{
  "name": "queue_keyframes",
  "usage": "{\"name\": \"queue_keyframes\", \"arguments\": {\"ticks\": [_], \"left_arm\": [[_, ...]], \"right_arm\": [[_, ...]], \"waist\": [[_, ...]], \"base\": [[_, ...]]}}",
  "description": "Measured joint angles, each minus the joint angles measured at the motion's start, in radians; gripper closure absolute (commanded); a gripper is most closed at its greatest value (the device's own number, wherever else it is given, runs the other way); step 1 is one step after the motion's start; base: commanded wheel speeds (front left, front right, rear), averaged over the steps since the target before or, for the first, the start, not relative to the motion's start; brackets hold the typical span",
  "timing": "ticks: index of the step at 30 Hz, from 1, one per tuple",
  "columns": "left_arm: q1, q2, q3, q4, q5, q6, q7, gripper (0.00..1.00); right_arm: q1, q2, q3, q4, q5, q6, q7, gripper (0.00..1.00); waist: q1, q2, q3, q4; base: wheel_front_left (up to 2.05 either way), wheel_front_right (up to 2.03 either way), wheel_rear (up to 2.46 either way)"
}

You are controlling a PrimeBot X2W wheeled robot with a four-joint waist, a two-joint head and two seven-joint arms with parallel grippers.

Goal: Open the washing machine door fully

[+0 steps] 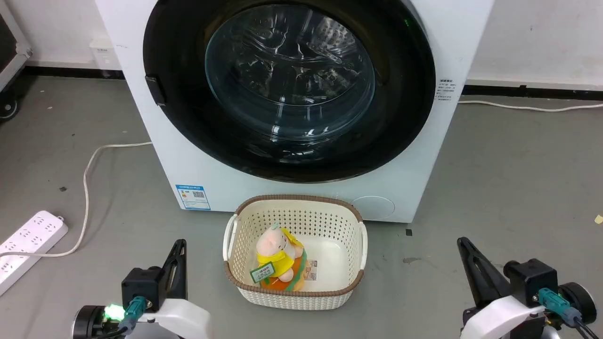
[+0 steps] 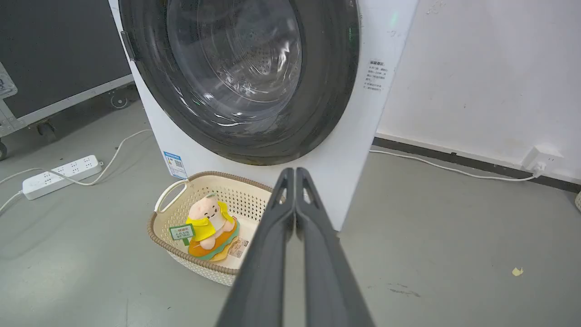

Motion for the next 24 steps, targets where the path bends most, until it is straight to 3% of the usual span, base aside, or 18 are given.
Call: {"name": "queue_keyframes", "arguments": {"ticks": [24], "left_arm": [[0.0, 0.0, 0.0, 0.0, 0.0, 0.0, 0.0, 1.0]], "right_arm": [[0.0, 0.0, 0.0, 0.0, 0.0, 0.0, 0.0, 1.0]], "waist": [[0.0, 0.0, 0.0, 0.0]], "base": [[0.0, 0.0, 0.0]]}}
